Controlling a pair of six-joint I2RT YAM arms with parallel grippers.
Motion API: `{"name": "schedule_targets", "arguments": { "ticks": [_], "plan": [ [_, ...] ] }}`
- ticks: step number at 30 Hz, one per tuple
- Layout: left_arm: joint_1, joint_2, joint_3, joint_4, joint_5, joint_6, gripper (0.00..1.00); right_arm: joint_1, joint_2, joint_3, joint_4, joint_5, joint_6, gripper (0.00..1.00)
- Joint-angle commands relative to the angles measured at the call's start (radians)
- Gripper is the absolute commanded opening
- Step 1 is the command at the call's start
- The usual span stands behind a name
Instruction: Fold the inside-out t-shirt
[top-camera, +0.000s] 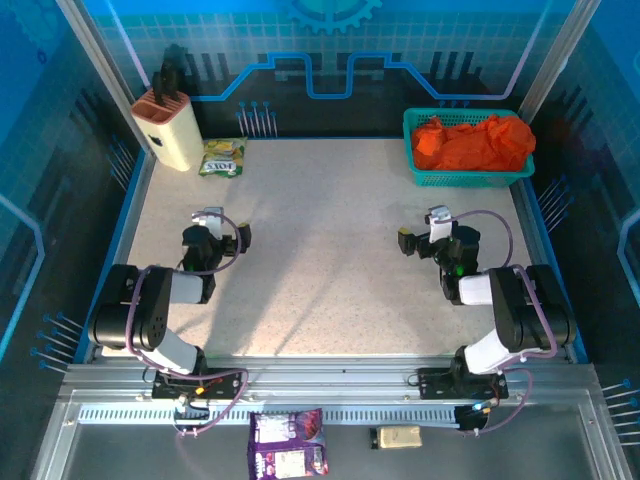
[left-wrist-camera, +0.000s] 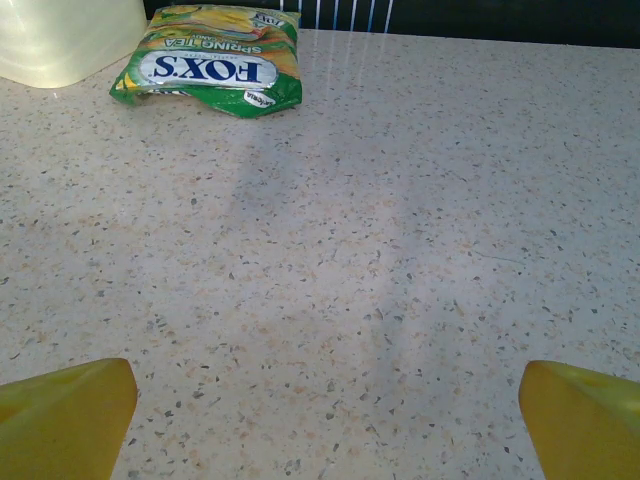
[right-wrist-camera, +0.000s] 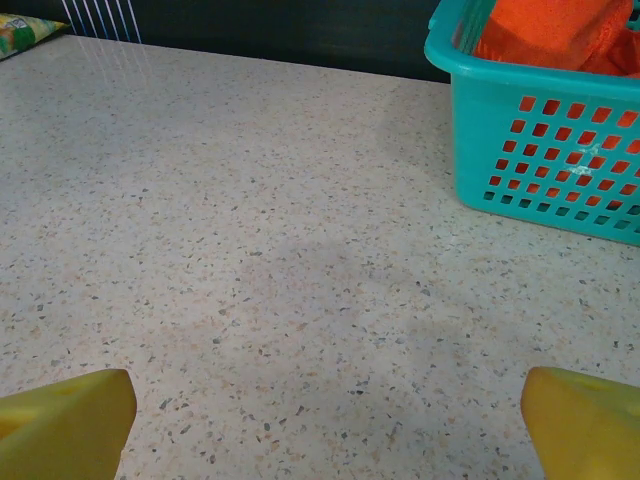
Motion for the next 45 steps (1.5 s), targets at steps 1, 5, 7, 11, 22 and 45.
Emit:
{"name": "schedule_targets", "arguments": {
  "ticks": [1, 5, 7, 11, 22, 45],
  "plan": [
    [-0.004, 0.003, 0.016, 0.036, -0.011, 0.000, 0.99, -0.015, 0.005, 0.022, -0.005, 0.006, 0.001, 1.00],
    [-0.004, 0.004, 0.016, 0.036, -0.010, 0.000, 0.99, -0.015, 0.005, 0.023, -0.003, 0.005, 0.001, 1.00],
    [-0.004, 0.003, 0.015, 0.035, -0.009, 0.000, 0.99, -0.016, 0.005, 0.023, -0.003, 0.006, 0.001, 1.00],
    [-0.004, 0.003, 0.016, 0.034, -0.010, 0.000, 0.99, -0.015, 0.005, 0.023, -0.004, 0.006, 0.001, 1.00],
    [-0.004, 0.003, 0.015, 0.037, -0.009, 0.000, 0.99, -0.015, 0.005, 0.034, -0.023, 0.079, 0.027, 1.00],
    [-0.039, -0.286, 0.005, -0.204, -0.138, -0.015, 0.99, 0.060, -0.172, 0.128, -0.324, 0.258, -0.006, 1.00]
  ]
}}
